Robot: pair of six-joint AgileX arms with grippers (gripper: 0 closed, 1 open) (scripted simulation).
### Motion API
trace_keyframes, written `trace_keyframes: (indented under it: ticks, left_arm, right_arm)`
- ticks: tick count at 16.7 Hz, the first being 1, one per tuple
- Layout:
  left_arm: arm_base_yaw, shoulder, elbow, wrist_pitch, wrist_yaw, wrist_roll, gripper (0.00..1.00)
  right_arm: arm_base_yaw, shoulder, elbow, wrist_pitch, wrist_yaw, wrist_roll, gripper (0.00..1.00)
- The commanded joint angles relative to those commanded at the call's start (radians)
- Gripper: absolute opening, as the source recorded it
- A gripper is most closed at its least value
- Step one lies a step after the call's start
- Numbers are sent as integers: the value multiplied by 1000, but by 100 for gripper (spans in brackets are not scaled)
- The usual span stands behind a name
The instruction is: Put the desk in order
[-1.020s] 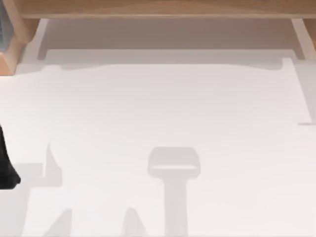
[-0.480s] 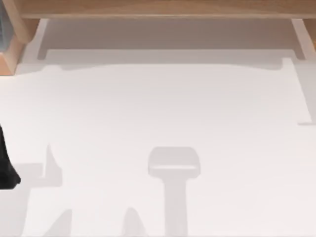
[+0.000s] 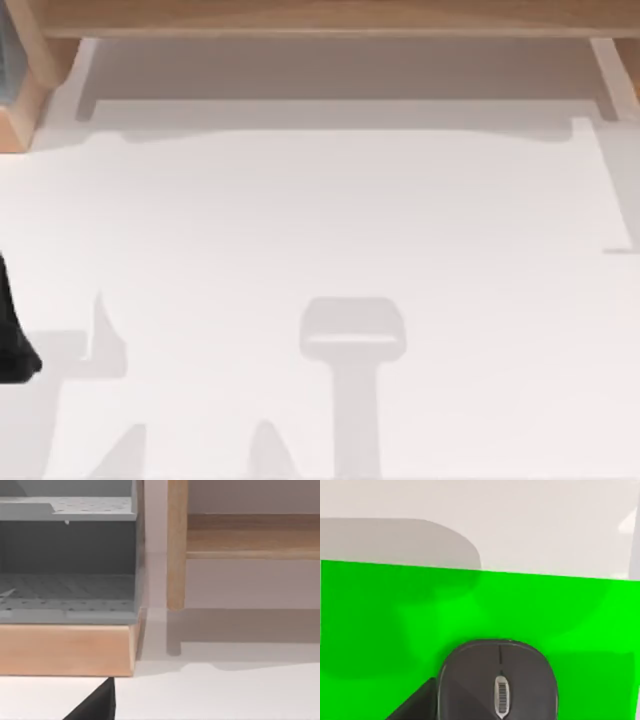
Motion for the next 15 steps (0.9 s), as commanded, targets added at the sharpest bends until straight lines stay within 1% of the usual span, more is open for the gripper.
trace_keyframes:
  ticks: [3,6,15]
  left_arm:
    - [0,0,0,0,0,0,100]
    - [0,0,0,0,0,0,100]
    - [0,0,0,0,0,0,100]
  right_arm:
    - [-13,-11,-54,210,-50,-60,100]
    - [-27,-18,-127,470,-113,-136,100]
    - [-43,6,-412,1366,-339,-403,100]
